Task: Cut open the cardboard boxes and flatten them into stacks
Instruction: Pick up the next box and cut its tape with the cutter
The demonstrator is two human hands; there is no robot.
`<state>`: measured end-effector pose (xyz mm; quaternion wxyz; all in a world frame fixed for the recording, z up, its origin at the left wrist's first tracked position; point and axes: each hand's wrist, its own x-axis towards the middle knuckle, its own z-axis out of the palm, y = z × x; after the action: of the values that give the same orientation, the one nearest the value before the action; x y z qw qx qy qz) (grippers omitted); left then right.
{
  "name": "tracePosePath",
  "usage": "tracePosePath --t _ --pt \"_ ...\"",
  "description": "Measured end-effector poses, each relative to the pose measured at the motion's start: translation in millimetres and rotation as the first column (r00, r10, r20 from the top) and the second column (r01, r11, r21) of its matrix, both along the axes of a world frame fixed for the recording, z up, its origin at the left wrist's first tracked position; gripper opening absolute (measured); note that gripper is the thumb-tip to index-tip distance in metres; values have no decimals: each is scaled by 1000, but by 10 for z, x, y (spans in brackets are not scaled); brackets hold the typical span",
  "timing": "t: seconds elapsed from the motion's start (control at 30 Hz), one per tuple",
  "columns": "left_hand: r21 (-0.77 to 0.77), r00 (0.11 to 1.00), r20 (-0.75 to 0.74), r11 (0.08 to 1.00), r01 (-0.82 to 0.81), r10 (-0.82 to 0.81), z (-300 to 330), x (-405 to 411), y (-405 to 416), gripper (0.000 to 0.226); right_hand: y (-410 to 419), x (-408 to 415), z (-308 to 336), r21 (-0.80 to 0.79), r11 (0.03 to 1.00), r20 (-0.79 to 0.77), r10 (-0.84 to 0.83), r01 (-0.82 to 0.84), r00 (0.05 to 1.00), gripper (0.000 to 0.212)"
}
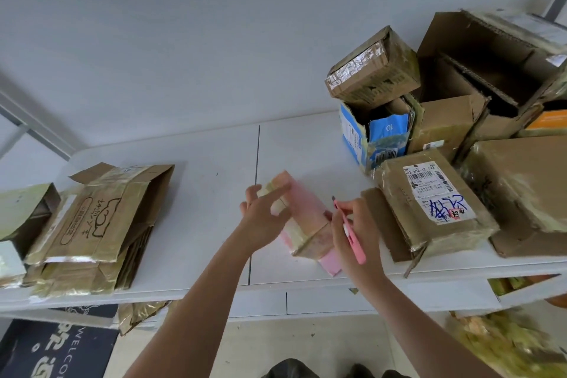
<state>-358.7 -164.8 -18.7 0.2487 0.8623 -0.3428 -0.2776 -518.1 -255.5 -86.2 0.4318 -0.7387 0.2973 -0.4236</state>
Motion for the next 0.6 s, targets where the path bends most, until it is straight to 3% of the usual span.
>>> tracePosePath --t 0.1,0.17,0.23,0.33,0.4,0.5,0.6 --pt "-39 993 -76 995 -95 92 -32 -213 -54 53 131 -28 -2 102 995 36 -7 4 999 30" --pt "-29 999 -42 999 -27 26 -133 -327 -103 75 165 -59 -9 182 982 82 33 -48 996 34" --pt "55 998 50 998 37 -40 -108 -387 -174 83 131 -110 -34 236 969 115 42 -69 992 29" --pt "226 884 318 933 281 -343 25 -283 -181 98 -57 -211 8 255 967 156 -62 20 986 20" --pt "289 836 300 879 379 -459 47 -111 -123 103 -182 -248 74 288 956 204 -119 56 972 17" --pt "114 939 145 948 298 -313 -21 14 -29 84 -324 -234 140 356 934 250 -100 5 963 4" --pt "15 910 312 960 281 -272 -148 19 -4 79 -447 -163 227 394 904 271 59 -166 961 5"
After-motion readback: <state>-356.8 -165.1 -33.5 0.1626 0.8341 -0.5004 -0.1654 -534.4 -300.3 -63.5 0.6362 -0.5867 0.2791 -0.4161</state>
